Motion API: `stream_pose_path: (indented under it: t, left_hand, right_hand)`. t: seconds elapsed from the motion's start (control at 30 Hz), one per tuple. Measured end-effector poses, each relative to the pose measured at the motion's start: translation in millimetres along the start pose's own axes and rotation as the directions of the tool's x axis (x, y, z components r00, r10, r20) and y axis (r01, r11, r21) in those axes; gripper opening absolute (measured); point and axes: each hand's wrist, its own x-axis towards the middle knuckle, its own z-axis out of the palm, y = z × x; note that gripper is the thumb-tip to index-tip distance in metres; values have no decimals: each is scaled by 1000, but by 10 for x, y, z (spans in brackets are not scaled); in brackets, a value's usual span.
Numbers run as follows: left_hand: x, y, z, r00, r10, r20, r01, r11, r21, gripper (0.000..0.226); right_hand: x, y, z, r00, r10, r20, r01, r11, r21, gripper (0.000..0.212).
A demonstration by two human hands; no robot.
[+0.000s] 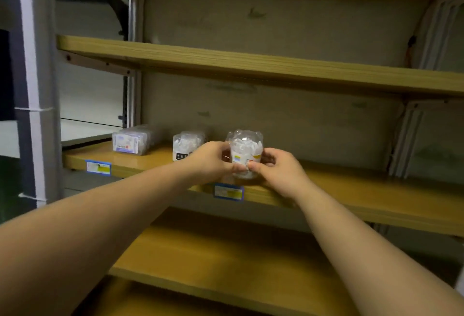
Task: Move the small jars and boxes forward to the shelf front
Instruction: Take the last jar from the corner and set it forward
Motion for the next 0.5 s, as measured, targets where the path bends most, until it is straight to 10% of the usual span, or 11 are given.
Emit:
stream_pose_path:
  t: [0.5]
  left_hand:
    - [59,-655,14,988,153,24,-152,988,-26,43]
  right_hand:
    - [-12,-73,401,995,104,-2,-104,995,-7,31]
